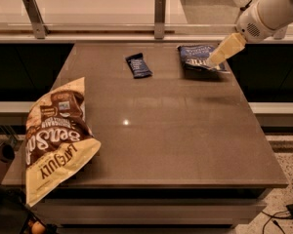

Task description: Move blue chip bag near brown chip bag

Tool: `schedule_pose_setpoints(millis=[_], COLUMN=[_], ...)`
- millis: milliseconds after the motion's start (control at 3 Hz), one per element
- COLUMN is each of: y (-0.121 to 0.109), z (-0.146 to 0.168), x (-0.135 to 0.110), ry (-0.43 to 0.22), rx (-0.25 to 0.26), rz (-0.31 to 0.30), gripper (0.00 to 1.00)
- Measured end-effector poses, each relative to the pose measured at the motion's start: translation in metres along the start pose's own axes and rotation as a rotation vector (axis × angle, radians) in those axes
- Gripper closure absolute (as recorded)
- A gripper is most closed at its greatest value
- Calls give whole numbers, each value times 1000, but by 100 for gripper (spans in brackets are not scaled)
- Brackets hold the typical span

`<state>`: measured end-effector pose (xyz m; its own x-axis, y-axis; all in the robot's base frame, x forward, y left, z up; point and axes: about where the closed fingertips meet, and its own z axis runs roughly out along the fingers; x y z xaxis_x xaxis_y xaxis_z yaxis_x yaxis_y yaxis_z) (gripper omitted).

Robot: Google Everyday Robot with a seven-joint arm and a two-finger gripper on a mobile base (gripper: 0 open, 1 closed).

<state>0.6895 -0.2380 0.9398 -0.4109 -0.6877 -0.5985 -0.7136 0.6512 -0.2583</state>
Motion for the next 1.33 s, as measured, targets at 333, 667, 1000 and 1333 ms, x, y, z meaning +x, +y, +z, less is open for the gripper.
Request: schedule_pose_setpoints(millis=[333, 667, 1000, 1333], y=[-4, -4, -4, -6], z=[30, 30, 63, 102], x=[-11, -11, -5, 3], ry=[-76, -76, -42, -23], rx=[7, 7, 4, -6], rz=[19, 19, 54, 102], gripper=[0, 0, 0, 0])
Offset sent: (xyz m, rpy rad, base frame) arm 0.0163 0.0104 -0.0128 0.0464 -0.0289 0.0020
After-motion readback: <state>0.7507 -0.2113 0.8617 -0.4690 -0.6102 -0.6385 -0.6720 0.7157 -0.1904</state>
